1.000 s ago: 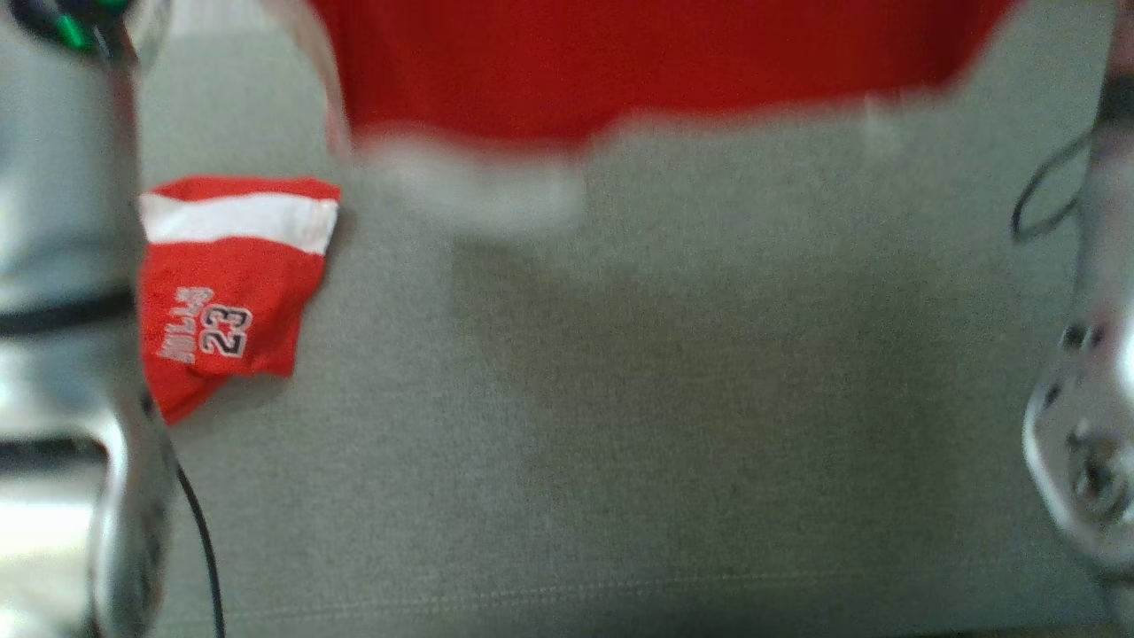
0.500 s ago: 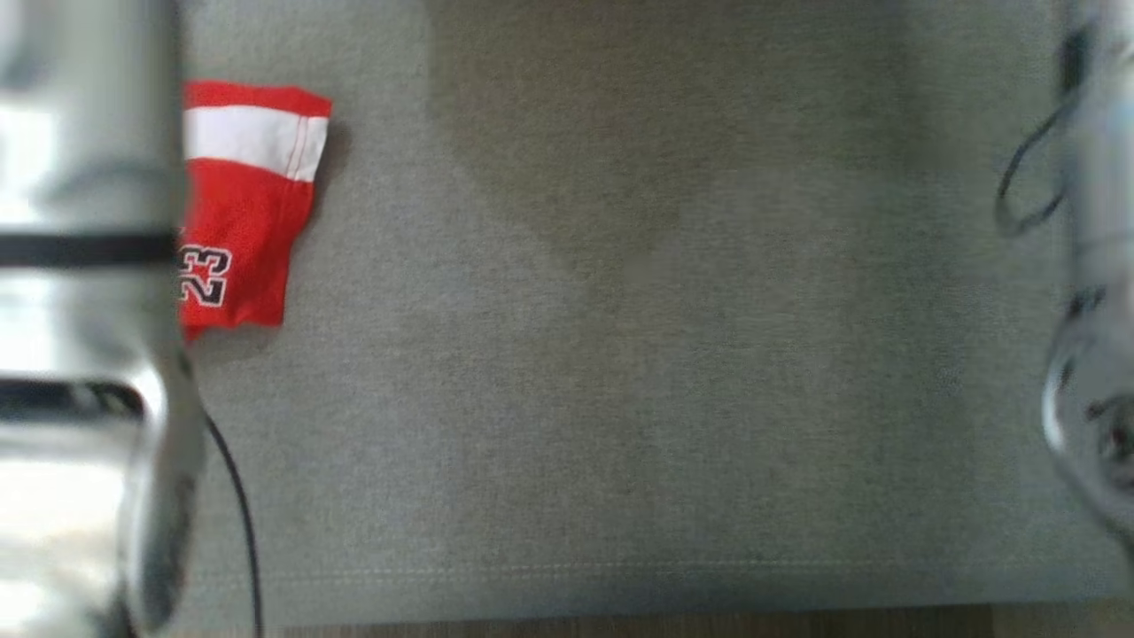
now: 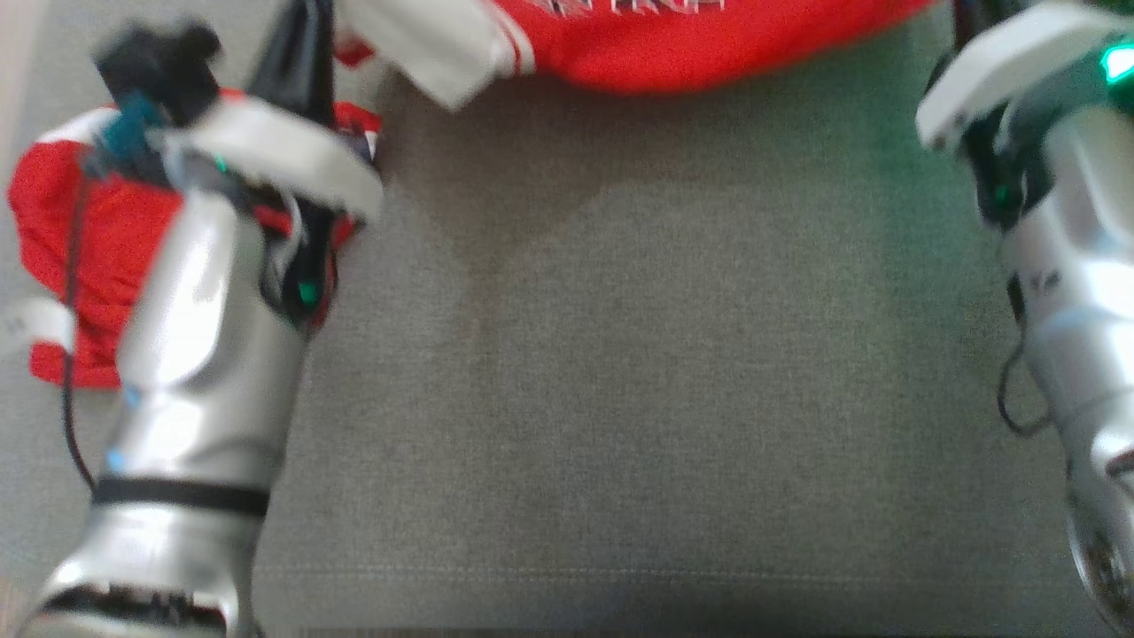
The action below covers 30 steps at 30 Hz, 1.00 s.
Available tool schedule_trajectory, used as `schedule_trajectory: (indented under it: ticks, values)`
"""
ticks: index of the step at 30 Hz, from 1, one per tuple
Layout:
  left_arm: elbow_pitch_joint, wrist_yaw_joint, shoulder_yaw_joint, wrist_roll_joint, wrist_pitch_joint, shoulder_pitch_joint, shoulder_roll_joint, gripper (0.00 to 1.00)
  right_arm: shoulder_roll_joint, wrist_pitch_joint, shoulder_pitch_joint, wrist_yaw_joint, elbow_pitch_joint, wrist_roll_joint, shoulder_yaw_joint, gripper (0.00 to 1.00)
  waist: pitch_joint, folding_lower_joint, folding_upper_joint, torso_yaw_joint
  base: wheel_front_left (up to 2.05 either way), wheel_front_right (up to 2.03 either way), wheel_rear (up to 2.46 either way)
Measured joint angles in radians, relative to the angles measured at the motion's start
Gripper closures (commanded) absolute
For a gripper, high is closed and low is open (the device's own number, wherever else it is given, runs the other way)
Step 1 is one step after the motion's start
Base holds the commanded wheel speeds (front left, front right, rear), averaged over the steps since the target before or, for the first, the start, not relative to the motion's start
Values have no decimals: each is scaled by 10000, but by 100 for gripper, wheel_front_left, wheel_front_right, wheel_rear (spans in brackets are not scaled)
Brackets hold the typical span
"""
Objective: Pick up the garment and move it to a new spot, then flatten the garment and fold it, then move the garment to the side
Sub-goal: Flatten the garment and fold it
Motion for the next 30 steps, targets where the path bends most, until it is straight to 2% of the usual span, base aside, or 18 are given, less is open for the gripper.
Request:
schedule_trajectory:
  ticks: [13,20,25,30]
  values:
    - [-752,-65,-1937,-683,90,3054,951,100,-1941,1569,2321,0,-853,1081,2968,100,-1509,0,0,194,0,0,0]
    - [-1599,-65,-2617,-1003,495,4266,1478,100,-2861,2316,3413,0,-1703,2019,3835,100,-2124,-1,1,212,0,0,0]
    - [-2406,-65,-3152,-1139,1064,5232,1908,100,-3300,3106,4183,0,-2431,2696,4383,100,-2552,-1,0,167,0,0,0]
    - [-3419,-63,-3271,-1599,1916,6270,2359,100,-3695,3881,4959,0,-3200,3271,4780,100,-2929,-1,0,101,0,0,0]
